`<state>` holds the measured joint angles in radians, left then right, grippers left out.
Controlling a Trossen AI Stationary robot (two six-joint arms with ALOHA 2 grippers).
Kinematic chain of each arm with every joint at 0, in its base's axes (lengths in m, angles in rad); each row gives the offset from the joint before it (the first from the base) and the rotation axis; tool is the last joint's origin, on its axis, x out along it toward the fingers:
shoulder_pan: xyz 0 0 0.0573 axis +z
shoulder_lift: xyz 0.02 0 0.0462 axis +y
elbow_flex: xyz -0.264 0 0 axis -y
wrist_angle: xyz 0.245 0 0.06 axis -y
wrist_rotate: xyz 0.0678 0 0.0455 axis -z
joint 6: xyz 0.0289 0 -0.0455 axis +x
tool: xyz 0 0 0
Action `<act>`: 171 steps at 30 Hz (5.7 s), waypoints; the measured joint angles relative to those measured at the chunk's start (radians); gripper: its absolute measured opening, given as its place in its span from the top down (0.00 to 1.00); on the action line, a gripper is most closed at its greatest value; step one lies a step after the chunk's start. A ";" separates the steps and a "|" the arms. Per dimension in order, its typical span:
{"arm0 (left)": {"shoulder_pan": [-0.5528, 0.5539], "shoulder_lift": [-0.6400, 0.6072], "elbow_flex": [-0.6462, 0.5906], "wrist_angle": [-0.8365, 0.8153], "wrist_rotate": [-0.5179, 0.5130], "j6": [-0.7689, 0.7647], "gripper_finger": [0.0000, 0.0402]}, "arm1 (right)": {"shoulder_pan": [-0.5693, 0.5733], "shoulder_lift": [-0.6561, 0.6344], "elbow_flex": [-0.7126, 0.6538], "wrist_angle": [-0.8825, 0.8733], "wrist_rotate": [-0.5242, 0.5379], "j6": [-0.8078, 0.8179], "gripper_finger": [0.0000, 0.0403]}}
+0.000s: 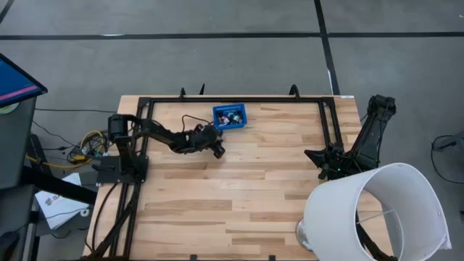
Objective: Pick & Place Nail Polish
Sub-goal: Put the transparent nail polish bottle into the blue basket, then return to Home Position
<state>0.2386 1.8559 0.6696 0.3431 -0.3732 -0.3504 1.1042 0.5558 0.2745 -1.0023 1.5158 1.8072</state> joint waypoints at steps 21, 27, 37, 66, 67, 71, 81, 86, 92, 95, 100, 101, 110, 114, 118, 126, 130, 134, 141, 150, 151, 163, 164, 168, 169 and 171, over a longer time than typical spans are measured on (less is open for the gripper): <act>-0.117 -0.435 -0.138 -0.038 0.148 -0.102 0.73 | 0.000 0.000 0.000 -0.010 0.000 -0.008 1.00; -0.091 -0.570 -0.136 -0.032 0.108 0.015 0.73 | 0.021 0.000 0.000 -0.011 0.003 -0.027 1.00; 0.059 -0.582 -0.136 -0.022 0.184 0.067 0.73 | 0.199 -0.008 0.006 -0.056 0.056 -0.108 1.00; 0.286 -0.209 0.076 -0.023 0.318 0.325 0.73 | 0.054 -0.007 0.009 -0.074 0.055 -0.140 1.00; 0.286 -0.209 0.076 -0.022 0.319 0.325 0.73 | 0.054 -0.007 0.009 -0.074 0.055 -0.140 1.00; 0.286 -0.209 0.076 -0.021 0.318 0.326 0.68 | 0.054 -0.007 0.009 -0.074 0.055 -0.139 1.00; 0.286 -0.209 0.076 -0.020 0.317 0.328 0.60 | 0.053 -0.007 0.009 -0.074 0.055 -0.140 1.00; 0.286 -0.322 0.074 -0.037 0.335 0.308 0.59 | 0.053 -0.007 0.009 -0.074 0.055 -0.140 1.00; 0.286 -0.642 0.075 -0.121 0.314 0.320 0.70 | 0.053 -0.007 0.009 -0.078 0.053 -0.142 1.00; 0.286 -0.814 0.066 -0.207 0.288 0.350 0.84 | 0.053 -0.007 0.009 -0.078 0.053 -0.142 1.00; 0.285 -1.103 -0.052 -0.292 0.217 0.344 0.98 | 0.053 -0.007 0.009 -0.078 0.053 -0.142 1.00; 0.285 -1.164 -0.085 -0.304 0.202 0.328 0.98 | 0.053 -0.007 0.009 -0.078 0.053 -0.142 1.00; 0.246 -1.558 -0.368 -0.312 0.194 0.137 1.00 | 0.053 -0.007 0.009 -0.079 0.053 -0.142 1.00; 0.213 -1.644 -0.458 -0.314 0.186 0.083 1.00 | 0.053 -0.007 0.009 -0.079 0.053 -0.141 1.00; 0.169 -1.704 -0.514 -0.311 0.181 0.061 1.00 | 0.053 -0.007 0.009 -0.078 0.053 -0.141 1.00; 0.030 -1.731 -0.590 -0.312 0.139 0.053 1.00 | 0.053 -0.007 0.009 -0.078 0.053 -0.141 1.00; -0.051 -1.731 -0.605 -0.309 0.106 0.059 1.00 | 0.053 -0.007 0.009 -0.077 0.053 -0.141 1.00; -0.115 -1.738 -0.620 -0.296 0.118 0.101 1.00 | 0.053 -0.007 0.009 -0.077 0.053 -0.140 1.00; -0.129 -1.812 -0.664 -0.282 0.414 0.194 1.00 | 0.053 -0.007 0.009 -0.074 0.053 -0.140 1.00; -0.126 -1.835 -0.663 -0.306 0.470 0.266 1.00 | 0.053 -0.007 0.009 -0.074 0.053 -0.140 1.00; -0.126 -1.835 -0.663 -0.303 0.453 0.264 1.00 | 0.053 -0.007 0.009 -0.074 0.053 -0.140 1.00; -0.126 -1.823 -0.663 -0.291 0.424 0.264 0.98 | 0.053 -0.007 0.009 -0.073 0.053 -0.140 1.00; -0.126 -1.823 -0.663 -0.291 0.423 0.264 0.98 | 0.053 -0.007 0.009 -0.073 0.053 -0.140 1.00; -0.126 -1.823 -0.663 -0.291 0.423 0.264 0.98 | 0.053 -0.007 0.009 -0.073 0.053 -0.140 1.00; -0.126 -1.823 -0.663 -0.291 0.423 0.264 0.98 | 0.053 -0.007 0.009 -0.073 0.053 -0.140 1.00; -0.126 -1.823 -0.663 -0.290 0.423 0.264 0.98 | 0.053 -0.007 0.009 -0.073 0.053 -0.140 1.00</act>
<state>0.1131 0.0334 0.0063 0.0530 0.0498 -0.0864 1.1576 0.5486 0.2832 -1.0756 1.5692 1.6669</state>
